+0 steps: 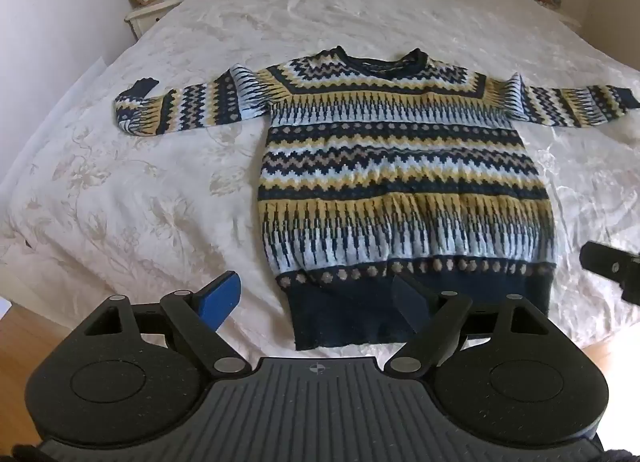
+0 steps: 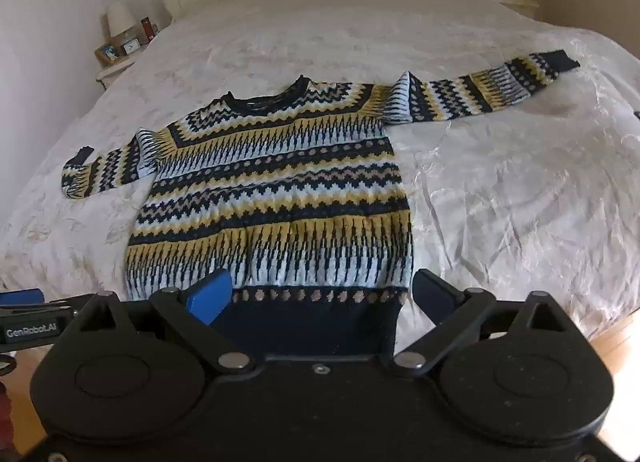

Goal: Fold small clothes
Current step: 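Move both tools over the spread sweater toward its sleeves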

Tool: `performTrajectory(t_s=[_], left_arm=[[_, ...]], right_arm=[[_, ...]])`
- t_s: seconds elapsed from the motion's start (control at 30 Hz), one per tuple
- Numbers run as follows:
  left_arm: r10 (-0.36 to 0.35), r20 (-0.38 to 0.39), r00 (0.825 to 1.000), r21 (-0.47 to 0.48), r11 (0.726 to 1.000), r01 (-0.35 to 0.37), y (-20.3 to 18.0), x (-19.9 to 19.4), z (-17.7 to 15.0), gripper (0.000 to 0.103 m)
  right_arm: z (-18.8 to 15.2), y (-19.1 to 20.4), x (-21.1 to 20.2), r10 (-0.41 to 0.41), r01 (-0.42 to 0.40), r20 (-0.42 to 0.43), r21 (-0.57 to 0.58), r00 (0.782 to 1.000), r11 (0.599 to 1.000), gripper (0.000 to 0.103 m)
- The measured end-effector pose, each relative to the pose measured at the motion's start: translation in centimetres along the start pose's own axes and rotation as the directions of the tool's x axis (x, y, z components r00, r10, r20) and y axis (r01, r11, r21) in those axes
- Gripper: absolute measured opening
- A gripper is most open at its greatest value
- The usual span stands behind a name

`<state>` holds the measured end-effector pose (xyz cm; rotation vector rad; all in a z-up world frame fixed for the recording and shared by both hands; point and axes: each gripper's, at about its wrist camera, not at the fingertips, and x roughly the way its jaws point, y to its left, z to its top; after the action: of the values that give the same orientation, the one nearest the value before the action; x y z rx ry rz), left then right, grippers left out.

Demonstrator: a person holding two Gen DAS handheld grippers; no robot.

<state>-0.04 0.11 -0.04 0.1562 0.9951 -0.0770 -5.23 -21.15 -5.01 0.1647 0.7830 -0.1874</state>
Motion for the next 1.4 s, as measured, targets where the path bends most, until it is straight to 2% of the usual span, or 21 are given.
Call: performTrajectory(t_s=[0.1,0.13,0.4,1.4], left_arm=[[-0.001,-0.002,1.000,-0.007,1.000,0.001,0.1,0.1,-0.2,0.083],[0.012,-0.014,1.000,0.004,1.000,-0.012,-0.2,-0.2,0.0,0.083],[-0.007,-0.044,0.999,-0.019,1.000,0.006,-0.1,-0.1,0.0,0.083],[-0.006,-0.083,0.997,-0.025,1.000,0.004,-0.1,0.4,-0.1,0.083]], right_arm=[[-0.3,0.5,0.2,-0.025,0.025,-0.016,-0.007,1.000,1.000,0.098],[-0.3,-0.2,0.0,0.005,-0.005,-0.026,0.014,1.000,1.000,0.098],[0.1,-1.0,0.0,0.007,-0.005,-0.064,0.024,0.998,1.000,0.099],[0.0,0.1,0.3,0.020,-0.018,-0.090,0.027,0.996,0.999,0.099]])
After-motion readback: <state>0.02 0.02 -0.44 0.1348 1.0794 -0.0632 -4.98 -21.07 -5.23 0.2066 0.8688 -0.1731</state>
